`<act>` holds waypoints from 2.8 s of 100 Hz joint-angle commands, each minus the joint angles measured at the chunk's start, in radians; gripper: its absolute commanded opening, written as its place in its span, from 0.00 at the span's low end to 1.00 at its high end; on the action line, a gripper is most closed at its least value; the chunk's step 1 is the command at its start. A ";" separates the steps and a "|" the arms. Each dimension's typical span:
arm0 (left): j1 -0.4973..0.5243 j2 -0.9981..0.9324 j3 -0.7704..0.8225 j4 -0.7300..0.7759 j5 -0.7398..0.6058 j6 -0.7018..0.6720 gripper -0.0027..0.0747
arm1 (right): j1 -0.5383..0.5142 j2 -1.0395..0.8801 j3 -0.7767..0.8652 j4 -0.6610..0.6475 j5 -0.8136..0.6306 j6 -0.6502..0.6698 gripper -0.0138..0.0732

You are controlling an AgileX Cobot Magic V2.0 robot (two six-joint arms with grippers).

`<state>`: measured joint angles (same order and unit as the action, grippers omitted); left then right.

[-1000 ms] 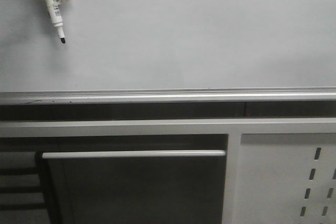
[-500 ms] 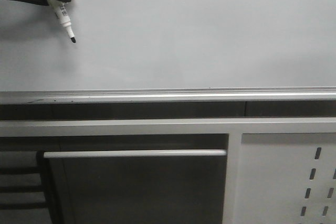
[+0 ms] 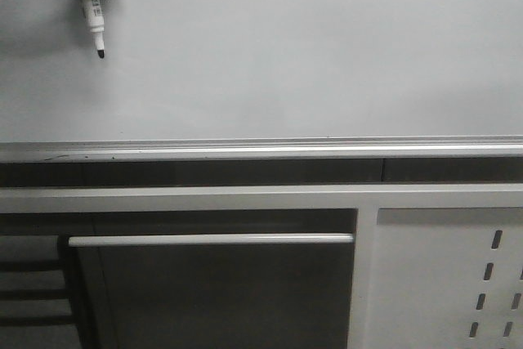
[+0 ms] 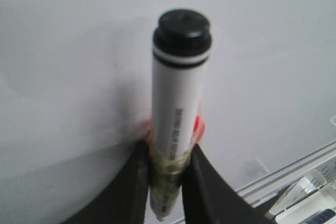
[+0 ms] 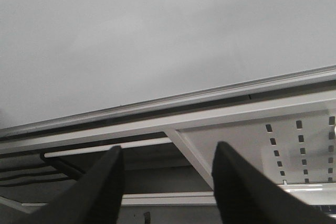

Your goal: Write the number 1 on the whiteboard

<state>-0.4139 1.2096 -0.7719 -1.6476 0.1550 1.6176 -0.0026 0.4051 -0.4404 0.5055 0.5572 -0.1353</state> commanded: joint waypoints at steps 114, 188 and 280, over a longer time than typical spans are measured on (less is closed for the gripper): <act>-0.367 0.030 -0.023 0.625 0.424 -0.328 0.01 | 0.223 0.601 -0.619 0.409 0.650 -0.678 0.56; -0.367 0.074 -0.066 0.655 0.443 -0.328 0.01 | 0.541 0.939 -0.932 0.098 0.699 -0.479 0.56; -0.365 0.072 -0.066 0.617 0.385 -0.328 0.01 | 0.541 0.963 -0.932 0.097 0.718 -0.479 0.08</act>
<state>-0.7747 1.3070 -0.8072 -0.9756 0.5618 1.2923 0.5368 1.3874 -1.3398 0.5693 1.2363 -0.6122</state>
